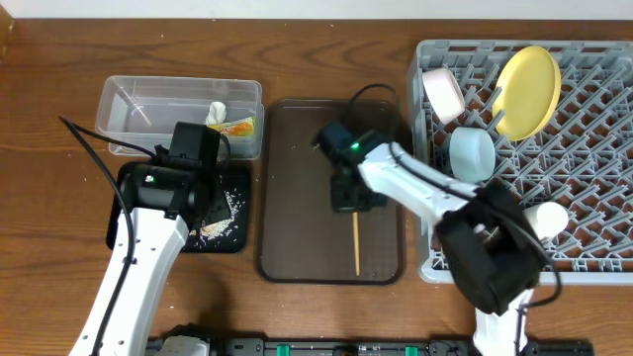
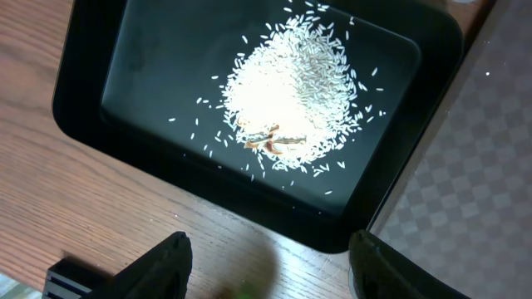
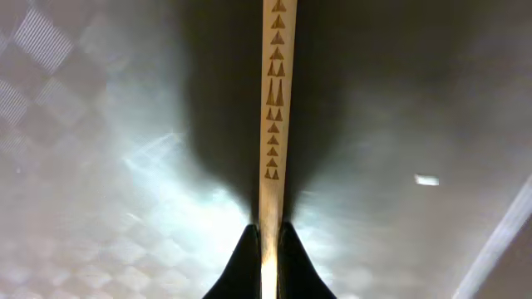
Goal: Sort waste into correct bins and load items into the dishwasher rack
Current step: 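Insert the second chopstick into the dish rack with right gripper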
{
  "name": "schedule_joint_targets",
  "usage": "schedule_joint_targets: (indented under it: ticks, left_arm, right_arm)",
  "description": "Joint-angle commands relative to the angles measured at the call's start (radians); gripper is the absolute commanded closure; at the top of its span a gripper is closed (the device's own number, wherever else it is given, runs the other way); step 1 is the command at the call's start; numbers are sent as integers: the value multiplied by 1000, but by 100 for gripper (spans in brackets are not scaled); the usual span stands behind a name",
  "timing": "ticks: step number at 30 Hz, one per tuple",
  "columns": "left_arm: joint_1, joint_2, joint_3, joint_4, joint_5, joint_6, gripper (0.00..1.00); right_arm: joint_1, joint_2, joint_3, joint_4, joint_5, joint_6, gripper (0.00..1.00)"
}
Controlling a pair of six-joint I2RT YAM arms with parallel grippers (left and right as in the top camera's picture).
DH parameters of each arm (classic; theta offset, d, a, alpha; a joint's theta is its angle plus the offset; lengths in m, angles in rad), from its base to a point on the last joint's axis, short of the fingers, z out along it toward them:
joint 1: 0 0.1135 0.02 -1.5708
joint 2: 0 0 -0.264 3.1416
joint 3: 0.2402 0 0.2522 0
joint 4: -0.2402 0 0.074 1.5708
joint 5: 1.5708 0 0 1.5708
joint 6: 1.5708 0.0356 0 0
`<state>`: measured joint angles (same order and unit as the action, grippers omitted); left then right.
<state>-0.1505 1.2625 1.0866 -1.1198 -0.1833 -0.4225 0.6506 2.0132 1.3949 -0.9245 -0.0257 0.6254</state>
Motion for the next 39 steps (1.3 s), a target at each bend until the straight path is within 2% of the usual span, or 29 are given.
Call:
schedule_joint_targets:
  ticks: [1,8,12,18,27,28,30,31,39]
  left_arm:
    - [4,6,-3,-5,-11,-13,36]
    - [4,6,-3,-5,-11,-14,36]
    - [4,6,-3,-5,-11,-13,36]
    - [4,6,-3,-5,-11,-14,36]
    - [4,6,-3,-5,-11,-14,36]
    - [4,6,-3,-5,-11,-14,36]
    - [4,6,-3,-5,-11,-14,36]
    - [4,6,-3,-5,-11,-14,36]
    - [4,6,-3,-5,-3,-13,36]
  right_arm:
    - [-60,-147,0,-18,-6,-109,99]
    - [-226,-393,0,-114,-8,-276,99]
    - [-339,-468,0,-197,-8,-367,99]
    - [-473,-446,-12,-291,-9,-430,99]
    - [-473,-367,-19,-288,-36,-470,96]
    - [-473,-361,-19,-287,-36,-470,93]
    - [-473,-356,-19,-287,-35,-470,66]
    - [-473,-356,-19,-286,-35,-470,58]
    - [-473,-361,-19,-269,-35,-455,55]
